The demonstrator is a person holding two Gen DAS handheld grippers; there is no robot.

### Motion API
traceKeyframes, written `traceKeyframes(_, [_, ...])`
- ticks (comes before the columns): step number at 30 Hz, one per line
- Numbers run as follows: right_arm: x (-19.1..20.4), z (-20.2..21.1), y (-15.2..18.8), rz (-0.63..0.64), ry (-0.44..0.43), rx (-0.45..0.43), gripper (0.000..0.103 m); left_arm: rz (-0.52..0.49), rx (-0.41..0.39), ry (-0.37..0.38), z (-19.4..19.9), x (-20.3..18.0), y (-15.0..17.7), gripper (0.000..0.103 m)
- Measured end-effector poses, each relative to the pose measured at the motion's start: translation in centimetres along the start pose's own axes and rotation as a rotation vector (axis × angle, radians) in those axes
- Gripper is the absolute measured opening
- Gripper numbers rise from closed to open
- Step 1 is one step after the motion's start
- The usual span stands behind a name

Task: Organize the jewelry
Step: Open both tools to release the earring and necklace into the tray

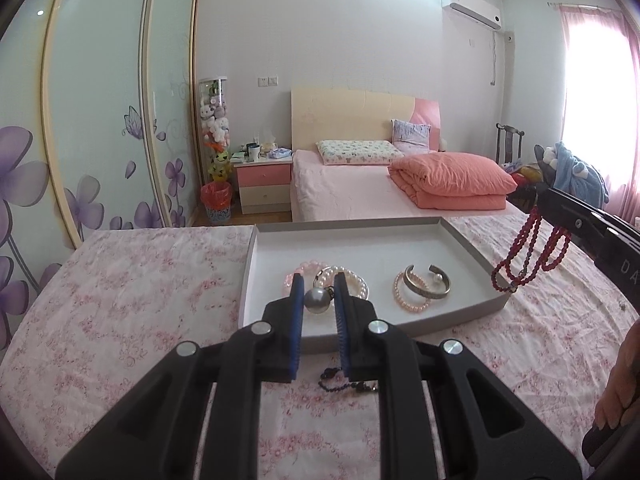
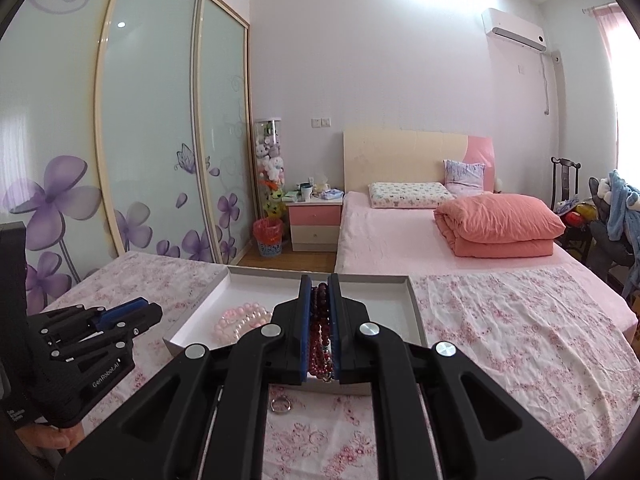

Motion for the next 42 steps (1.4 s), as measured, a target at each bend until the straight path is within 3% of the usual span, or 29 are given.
traceKeyframes(10, [0.3,-1.8,-0.6,-0.002,-0.007,-0.007,0.009,0.013,-0.003,0.019,-1.8,0.2,-1.1,0.016])
traceKeyframes(22, [0.1,-7.1,-0.6,-0.011,0.012,0.022,0.009,0.02,0.015,0.046,-6.7,0.7,-2.5,0.016])
traceKeyframes(35, [-1.3,-12.1,1.0,-0.074,-0.006,0.121,0.01,0.023,0.089,0.077,-12.4,-0.2,-1.7,0.017])
traceKeyframes(36, [-1.3,-12.2,1.1,-0.077,-0.005,0.128,0.012,0.025,0.091,0.077,-12.6,-0.1,-1.7,0.019])
traceKeyframes(39, [-1.9,-12.2,1.3,-0.108,-0.002,0.14,0.036,0.041,0.104,0.078,-13.2,0.3,-1.6,0.031])
traceKeyframes(42, [-2.3,-11.8,1.3,-0.119,0.007,0.133,0.039,0.077,0.11,0.081,-13.4,1.0,-1.7,0.033])
Point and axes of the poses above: each gripper's, at about its wrist camera, not at the fingertips, and z roughly against the way its jaws point, x to its left, y to its underside, the point moved 4 cm from there along -z, roughly the way its jaws point, and after that the axes turned 2 degrees about -x, right-handed, at the moved point
